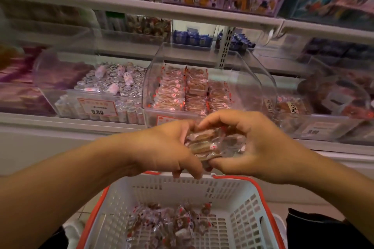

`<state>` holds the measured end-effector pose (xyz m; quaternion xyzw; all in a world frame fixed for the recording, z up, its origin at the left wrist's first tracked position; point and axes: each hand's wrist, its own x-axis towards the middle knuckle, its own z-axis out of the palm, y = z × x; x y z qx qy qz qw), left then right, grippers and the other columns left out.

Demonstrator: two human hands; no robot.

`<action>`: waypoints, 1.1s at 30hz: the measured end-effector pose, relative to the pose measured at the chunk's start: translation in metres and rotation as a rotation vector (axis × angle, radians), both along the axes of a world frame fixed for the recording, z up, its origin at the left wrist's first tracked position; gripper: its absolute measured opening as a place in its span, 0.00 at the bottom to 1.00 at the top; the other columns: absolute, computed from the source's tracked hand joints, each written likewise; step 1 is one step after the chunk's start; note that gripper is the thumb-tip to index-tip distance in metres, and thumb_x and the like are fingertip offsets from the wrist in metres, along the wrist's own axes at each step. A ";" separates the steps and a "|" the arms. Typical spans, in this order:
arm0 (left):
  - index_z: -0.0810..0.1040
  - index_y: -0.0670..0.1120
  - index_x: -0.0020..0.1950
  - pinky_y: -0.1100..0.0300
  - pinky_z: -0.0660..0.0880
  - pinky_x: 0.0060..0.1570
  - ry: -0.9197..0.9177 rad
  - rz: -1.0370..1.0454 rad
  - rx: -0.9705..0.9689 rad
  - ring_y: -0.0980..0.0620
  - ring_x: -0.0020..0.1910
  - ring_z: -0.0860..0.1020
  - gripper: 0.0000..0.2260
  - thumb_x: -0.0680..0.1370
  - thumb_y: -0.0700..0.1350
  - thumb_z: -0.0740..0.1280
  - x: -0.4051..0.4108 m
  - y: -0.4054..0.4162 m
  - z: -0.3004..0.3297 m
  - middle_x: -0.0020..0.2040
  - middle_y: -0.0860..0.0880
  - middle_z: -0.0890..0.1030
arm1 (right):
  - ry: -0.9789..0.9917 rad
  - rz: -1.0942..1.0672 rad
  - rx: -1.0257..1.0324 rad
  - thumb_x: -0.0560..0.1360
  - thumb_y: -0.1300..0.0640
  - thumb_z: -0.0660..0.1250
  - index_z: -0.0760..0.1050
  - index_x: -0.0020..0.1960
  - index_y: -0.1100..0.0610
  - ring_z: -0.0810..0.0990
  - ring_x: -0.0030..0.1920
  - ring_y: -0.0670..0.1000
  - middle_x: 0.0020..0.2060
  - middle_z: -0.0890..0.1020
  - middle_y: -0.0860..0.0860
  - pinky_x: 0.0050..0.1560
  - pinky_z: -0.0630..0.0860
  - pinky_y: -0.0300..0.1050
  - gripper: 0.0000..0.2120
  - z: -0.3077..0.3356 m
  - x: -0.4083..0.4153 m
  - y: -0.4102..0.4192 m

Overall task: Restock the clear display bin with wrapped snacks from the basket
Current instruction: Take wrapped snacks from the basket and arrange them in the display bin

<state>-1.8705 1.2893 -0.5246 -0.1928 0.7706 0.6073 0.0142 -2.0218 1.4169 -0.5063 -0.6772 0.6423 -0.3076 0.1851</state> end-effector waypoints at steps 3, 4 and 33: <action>0.74 0.45 0.57 0.61 0.72 0.26 0.078 0.081 0.018 0.54 0.32 0.77 0.25 0.64 0.29 0.75 -0.002 -0.004 0.013 0.39 0.49 0.83 | 0.026 -0.037 -0.048 0.64 0.60 0.81 0.80 0.50 0.53 0.84 0.43 0.48 0.42 0.85 0.46 0.43 0.81 0.47 0.17 0.011 -0.001 -0.006; 0.74 0.45 0.58 0.61 0.73 0.28 0.129 0.128 0.051 0.54 0.34 0.79 0.25 0.65 0.31 0.77 -0.003 -0.008 0.018 0.41 0.49 0.84 | -0.020 -0.072 -0.047 0.64 0.60 0.81 0.81 0.49 0.53 0.85 0.41 0.48 0.42 0.85 0.47 0.42 0.82 0.47 0.16 0.016 -0.004 -0.010; 0.74 0.52 0.60 0.51 0.69 0.59 0.161 0.247 -1.391 0.50 0.57 0.75 0.11 0.79 0.46 0.60 -0.001 -0.079 0.001 0.56 0.52 0.80 | 0.492 -0.371 0.263 0.81 0.54 0.65 0.60 0.79 0.49 0.64 0.73 0.60 0.76 0.60 0.56 0.75 0.60 0.48 0.28 -0.042 -0.086 -0.162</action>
